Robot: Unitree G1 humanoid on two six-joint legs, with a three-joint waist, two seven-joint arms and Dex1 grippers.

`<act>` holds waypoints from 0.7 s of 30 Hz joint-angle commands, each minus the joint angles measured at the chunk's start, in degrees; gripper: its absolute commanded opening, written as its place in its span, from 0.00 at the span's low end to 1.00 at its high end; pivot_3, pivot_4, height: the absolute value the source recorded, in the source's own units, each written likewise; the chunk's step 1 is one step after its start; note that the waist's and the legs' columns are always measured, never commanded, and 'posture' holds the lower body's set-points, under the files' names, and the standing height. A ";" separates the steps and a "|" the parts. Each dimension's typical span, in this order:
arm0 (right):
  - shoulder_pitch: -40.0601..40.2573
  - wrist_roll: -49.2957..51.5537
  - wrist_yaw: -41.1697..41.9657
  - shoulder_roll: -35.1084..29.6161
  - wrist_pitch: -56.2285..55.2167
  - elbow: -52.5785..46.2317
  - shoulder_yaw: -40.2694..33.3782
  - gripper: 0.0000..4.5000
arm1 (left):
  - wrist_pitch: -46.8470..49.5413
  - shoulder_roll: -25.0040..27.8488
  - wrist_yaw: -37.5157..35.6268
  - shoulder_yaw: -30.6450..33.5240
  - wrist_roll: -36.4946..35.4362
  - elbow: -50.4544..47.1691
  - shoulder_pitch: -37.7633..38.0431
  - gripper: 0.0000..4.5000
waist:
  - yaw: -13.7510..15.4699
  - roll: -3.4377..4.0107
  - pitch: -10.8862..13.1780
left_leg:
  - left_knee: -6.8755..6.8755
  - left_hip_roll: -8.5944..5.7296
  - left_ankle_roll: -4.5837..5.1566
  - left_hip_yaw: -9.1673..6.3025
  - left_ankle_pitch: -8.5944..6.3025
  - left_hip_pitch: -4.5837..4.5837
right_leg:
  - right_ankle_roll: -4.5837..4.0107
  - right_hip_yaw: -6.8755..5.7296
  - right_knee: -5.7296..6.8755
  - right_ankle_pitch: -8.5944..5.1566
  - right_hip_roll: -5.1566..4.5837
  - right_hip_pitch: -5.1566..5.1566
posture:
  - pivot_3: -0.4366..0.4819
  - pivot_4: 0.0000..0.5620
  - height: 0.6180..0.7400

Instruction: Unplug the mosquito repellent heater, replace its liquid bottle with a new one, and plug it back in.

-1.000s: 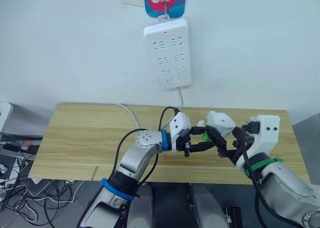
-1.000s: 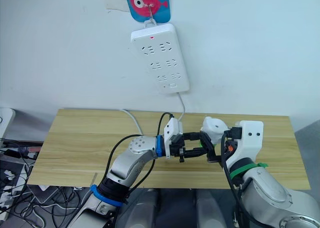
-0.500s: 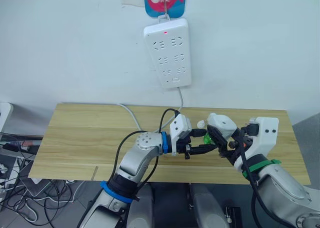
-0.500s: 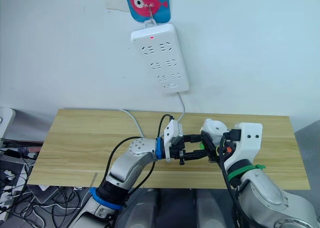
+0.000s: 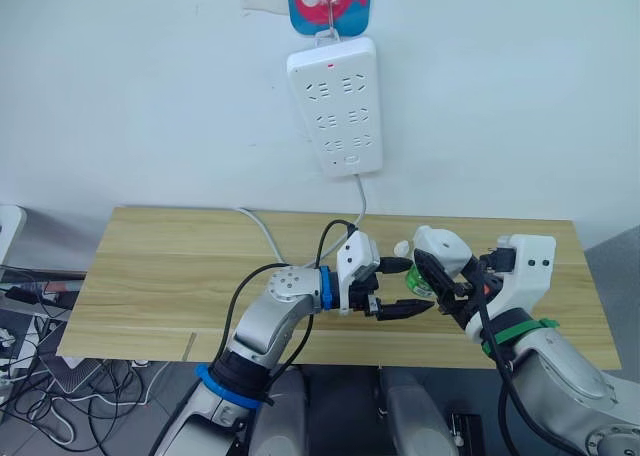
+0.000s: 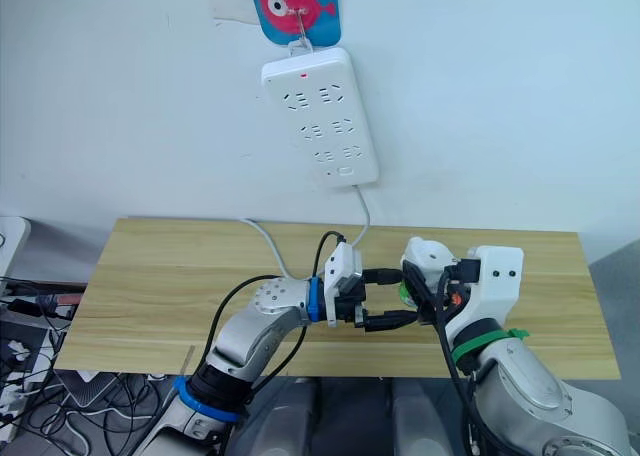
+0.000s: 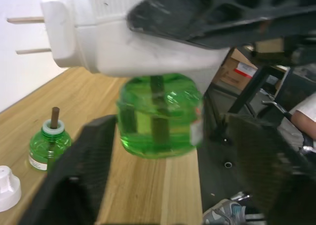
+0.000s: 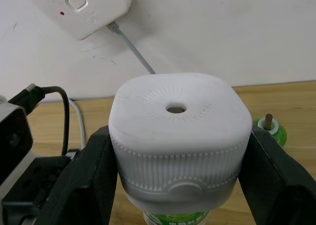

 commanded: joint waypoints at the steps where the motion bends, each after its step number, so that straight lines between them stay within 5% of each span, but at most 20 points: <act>1: 0.24 -0.90 1.93 0.02 -0.72 -0.86 -2.50 0.65 | 1.96 3.24 -0.40 3.68 -2.71 -4.19 1.32 1.00 | 0.01 0.01 -0.01 | 0.00 0.01 0.00 0.00 0.00 0.00 | 0.00 0.00 0.00 0.00 0.00 0.00 | 0.55 0.57 1.00; 9: -2.32 2.27 9.18 -5.92 -0.20 -1.50 -7.92 0.65 | 0.86 10.59 -0.23 15.00 -6.88 -5.63 -0.34 1.00 | 0.17 0.01 -0.01 | -0.01 0.06 0.00 0.06 0.00 -0.05 | 0.00 0.03 0.05 0.00 0.00 -0.12 | 0.57 0.56 1.00; 21: -8.85 4.71 13.64 -6.71 0.74 -0.68 -6.57 0.65 | -10.75 10.97 1.25 21.28 -3.85 14.41 -15.25 1.00 | 0.80 0.00 -0.01 | -0.02 -0.02 0.01 0.08 0.00 -0.11 | -0.01 0.02 0.06 0.01 -0.02 -0.19 | 0.62 0.57 1.00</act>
